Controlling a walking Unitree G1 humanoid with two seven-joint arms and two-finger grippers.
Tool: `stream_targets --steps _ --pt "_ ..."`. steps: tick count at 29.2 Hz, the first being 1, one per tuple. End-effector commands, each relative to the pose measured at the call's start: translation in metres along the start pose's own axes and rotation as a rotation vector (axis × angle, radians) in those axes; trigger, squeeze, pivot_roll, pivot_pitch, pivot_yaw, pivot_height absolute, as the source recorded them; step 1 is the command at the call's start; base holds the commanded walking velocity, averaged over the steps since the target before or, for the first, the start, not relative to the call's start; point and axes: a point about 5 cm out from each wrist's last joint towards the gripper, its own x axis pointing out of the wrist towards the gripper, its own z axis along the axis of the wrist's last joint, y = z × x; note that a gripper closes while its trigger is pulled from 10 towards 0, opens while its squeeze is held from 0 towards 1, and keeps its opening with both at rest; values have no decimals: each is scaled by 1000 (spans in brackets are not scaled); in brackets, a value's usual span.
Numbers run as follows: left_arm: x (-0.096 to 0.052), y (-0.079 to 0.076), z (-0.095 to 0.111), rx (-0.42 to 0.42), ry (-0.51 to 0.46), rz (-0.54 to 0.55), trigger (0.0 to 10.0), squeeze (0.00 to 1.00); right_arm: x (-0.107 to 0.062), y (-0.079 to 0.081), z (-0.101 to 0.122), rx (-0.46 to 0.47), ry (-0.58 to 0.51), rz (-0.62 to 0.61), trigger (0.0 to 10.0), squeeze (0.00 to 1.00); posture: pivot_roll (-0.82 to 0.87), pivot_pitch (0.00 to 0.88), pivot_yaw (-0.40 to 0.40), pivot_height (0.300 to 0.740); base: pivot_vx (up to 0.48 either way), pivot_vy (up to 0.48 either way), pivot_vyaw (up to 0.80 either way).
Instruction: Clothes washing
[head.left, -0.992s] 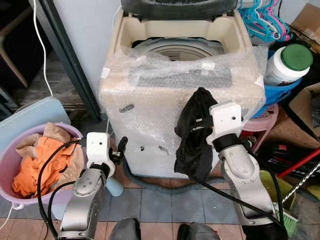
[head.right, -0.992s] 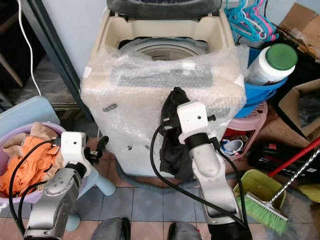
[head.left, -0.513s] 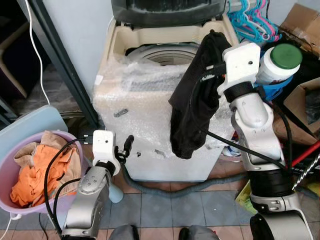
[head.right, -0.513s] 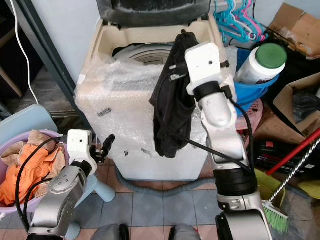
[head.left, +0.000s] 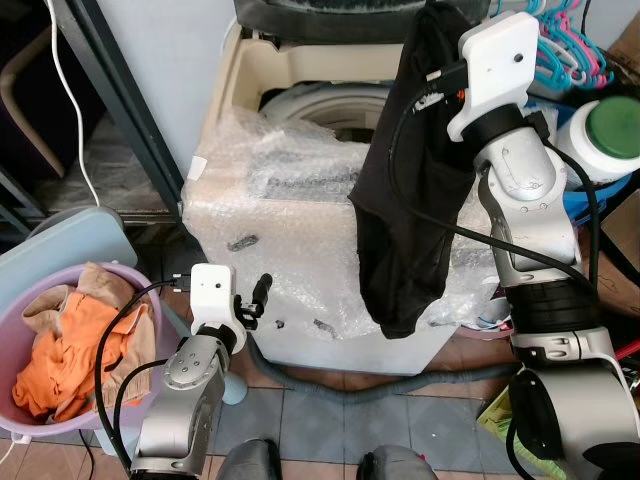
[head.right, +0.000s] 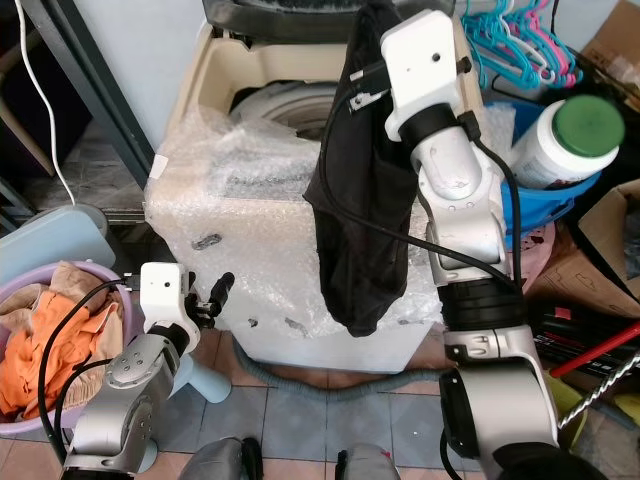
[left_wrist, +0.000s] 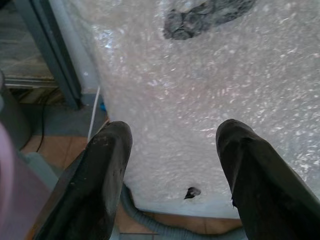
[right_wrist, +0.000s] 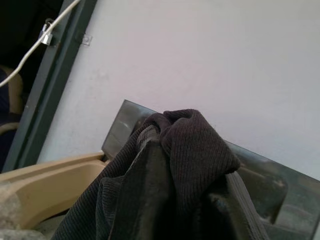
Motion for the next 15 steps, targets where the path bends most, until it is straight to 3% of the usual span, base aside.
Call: stream_targets --steps 1,4,7,8,9,14,15 --pt "-6 10 -1 11 11 49 10000 0 6 -6 12 -7 -62 9 10000 0 -52 70 29 740 0 0 738" --pt "-9 21 -9 -22 42 103 10000 0 17 -13 17 -10 -79 10 10000 0 -46 72 24 740 0 0 738" --pt "-8 21 -10 -29 52 111 10000 0 27 -19 18 -16 -82 12 10000 0 -42 73 23 740 0 0 729" --pt "-6 15 -6 -17 40 94 10000 0 44 -35 14 36 -24 -38 10000 0 -36 74 17 740 0 0 0" --pt "-5 13 -5 -16 36 88 10000 0 49 -41 14 59 -8 -65 10000 0 -31 75 14 740 0 0 0" --pt "-3 11 -1 -23 27 89 10000 0 65 -62 20 41 47 -130 10000 0 -20 78 10 740 0 0 0" --pt "-3 10 -1 -25 26 91 10000 0 69 -73 27 28 49 -174 10000 0 -15 81 8 740 0 0 0"
